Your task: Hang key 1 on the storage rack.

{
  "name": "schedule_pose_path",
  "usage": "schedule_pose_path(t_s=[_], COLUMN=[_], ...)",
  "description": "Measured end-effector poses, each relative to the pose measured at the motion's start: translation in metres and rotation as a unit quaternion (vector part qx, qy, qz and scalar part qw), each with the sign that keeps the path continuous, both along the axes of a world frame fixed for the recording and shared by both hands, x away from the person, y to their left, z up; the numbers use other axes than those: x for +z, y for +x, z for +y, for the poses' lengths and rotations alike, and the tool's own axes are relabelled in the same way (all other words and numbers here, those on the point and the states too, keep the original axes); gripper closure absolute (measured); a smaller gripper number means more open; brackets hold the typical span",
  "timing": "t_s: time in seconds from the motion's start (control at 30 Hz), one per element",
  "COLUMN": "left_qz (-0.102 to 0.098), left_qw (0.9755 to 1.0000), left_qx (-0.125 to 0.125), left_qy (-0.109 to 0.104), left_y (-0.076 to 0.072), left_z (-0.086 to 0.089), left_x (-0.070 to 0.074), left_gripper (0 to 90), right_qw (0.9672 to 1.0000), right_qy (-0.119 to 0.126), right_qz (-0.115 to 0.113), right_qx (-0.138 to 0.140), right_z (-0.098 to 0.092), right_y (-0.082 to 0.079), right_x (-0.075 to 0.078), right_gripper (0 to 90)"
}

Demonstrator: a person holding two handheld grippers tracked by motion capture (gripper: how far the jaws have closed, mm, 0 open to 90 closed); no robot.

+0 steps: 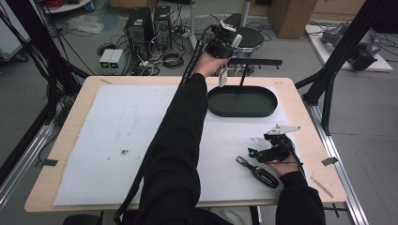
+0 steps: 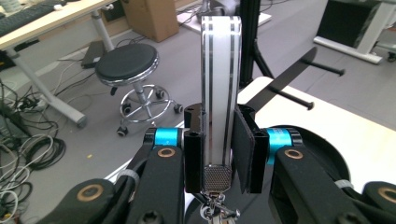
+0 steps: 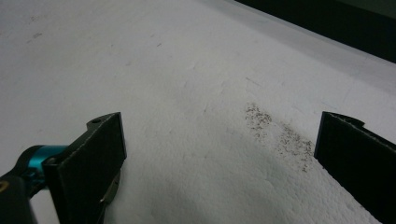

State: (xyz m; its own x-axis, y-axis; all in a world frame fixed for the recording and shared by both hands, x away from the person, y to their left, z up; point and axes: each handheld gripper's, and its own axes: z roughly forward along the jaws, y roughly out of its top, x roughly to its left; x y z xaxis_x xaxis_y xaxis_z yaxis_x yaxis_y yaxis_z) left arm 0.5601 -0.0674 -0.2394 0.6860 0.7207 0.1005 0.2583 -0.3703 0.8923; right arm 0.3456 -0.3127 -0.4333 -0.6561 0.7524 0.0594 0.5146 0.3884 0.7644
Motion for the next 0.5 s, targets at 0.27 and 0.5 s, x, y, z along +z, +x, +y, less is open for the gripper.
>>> schedule_pose_path(t_s=[0.27, 0.5], left_qz=[-0.016, -0.003], left_qw=[0.9993, 0.9991], left_qx=[0.033, 0.04], left_qy=[0.002, -0.015], left_y=[0.0077, 0.0076], left_z=[-0.0002, 0.0022], left_x=[-0.0045, -0.0032], left_gripper=[75.2, 53.3], right_qw=[1.0, 1.0], right_qy=[0.0, 0.0], right_qz=[0.003, 0.002], right_qx=[0.0, 0.0], right_z=[-0.0006, -0.0009], right_y=[0.0006, 0.0007], right_x=[-0.0004, -0.0006], right_gripper=[1.4, 1.4])
